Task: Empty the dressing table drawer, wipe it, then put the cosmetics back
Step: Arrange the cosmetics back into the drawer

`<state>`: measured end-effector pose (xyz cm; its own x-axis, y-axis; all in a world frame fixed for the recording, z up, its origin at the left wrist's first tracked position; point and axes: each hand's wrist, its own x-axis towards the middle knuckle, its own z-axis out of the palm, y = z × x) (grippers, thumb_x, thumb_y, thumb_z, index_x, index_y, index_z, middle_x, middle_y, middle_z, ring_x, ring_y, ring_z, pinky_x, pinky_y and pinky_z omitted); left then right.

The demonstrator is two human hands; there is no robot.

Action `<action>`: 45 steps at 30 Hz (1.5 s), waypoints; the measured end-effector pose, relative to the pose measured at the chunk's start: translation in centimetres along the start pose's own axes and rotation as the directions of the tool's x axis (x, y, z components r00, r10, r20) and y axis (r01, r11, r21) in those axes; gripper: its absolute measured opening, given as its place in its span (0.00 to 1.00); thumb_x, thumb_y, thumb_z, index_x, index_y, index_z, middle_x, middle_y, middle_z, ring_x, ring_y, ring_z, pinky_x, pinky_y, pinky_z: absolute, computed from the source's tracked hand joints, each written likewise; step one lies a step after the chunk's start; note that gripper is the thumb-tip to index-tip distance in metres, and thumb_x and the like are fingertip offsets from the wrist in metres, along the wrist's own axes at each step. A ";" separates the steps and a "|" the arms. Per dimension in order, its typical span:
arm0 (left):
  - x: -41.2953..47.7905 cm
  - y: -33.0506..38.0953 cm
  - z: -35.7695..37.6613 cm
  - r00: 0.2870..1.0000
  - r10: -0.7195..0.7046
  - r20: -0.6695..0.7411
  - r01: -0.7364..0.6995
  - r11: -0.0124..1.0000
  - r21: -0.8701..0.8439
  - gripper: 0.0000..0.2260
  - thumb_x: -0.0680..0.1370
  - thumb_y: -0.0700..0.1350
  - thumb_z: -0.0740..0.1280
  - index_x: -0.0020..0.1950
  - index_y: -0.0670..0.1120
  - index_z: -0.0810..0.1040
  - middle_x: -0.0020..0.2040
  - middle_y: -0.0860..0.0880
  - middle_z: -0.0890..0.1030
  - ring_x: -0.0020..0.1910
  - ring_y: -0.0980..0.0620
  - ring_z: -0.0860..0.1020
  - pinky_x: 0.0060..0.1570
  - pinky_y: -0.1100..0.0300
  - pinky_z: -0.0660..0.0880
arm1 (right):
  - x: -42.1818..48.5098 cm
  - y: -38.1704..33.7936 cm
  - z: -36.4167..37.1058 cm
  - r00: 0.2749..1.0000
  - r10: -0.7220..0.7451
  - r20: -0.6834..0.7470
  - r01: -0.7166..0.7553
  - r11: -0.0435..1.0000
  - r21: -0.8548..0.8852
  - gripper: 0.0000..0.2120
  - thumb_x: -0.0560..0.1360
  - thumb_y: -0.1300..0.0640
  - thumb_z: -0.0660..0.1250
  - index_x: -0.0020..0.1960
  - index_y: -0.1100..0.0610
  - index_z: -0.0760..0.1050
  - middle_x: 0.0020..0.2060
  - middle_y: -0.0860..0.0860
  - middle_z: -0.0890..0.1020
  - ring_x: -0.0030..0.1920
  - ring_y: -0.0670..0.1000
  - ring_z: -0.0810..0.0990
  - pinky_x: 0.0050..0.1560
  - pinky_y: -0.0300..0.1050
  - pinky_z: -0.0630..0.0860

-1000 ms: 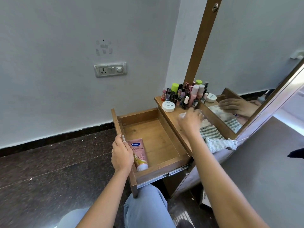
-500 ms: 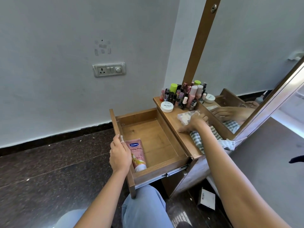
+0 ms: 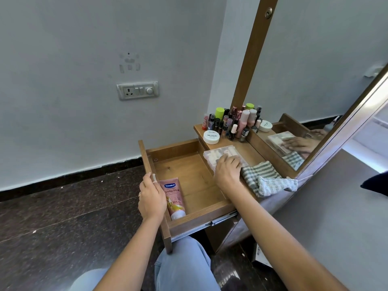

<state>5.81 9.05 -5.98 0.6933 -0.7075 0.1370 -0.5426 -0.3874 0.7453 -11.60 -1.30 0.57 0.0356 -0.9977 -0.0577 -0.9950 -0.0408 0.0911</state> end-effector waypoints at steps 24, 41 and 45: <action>-0.1 0.2 -0.3 1.000 -0.023 0.016 0.023 1.000 0.011 0.16 0.83 0.45 0.55 0.71 0.46 0.65 0.64 0.40 0.74 0.53 0.40 0.78 0.43 0.47 0.78 | -5.8 -4.8 5.4 0.940 -0.326 0.099 0.327 0.945 -0.001 0.28 0.81 0.62 0.53 0.75 0.71 0.46 0.73 0.72 0.51 0.75 0.69 0.48 0.75 0.59 0.47; -0.1 0.2 -0.2 1.000 -0.024 0.004 0.024 1.000 0.018 0.17 0.83 0.45 0.56 0.71 0.46 0.65 0.64 0.42 0.74 0.52 0.43 0.79 0.41 0.49 0.80 | -3.5 -5.7 5.5 0.875 -0.311 0.371 0.342 0.940 -0.017 0.24 0.79 0.60 0.57 0.74 0.56 0.54 0.65 0.66 0.69 0.62 0.65 0.72 0.51 0.55 0.75; -0.1 0.1 -0.1 1.000 -0.018 -0.001 0.018 1.000 0.022 0.16 0.83 0.45 0.56 0.71 0.47 0.65 0.64 0.42 0.75 0.52 0.43 0.79 0.41 0.48 0.80 | -3.2 -6.2 5.1 0.876 -0.271 0.398 0.281 0.959 0.036 0.26 0.78 0.60 0.62 0.72 0.58 0.56 0.67 0.65 0.67 0.64 0.66 0.70 0.55 0.59 0.74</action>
<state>5.74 9.12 -5.82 0.7033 -0.6999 0.1245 -0.5405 -0.4128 0.7331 -6.00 2.45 -4.83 0.2641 -0.8416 -0.4711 -0.9477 -0.3172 0.0354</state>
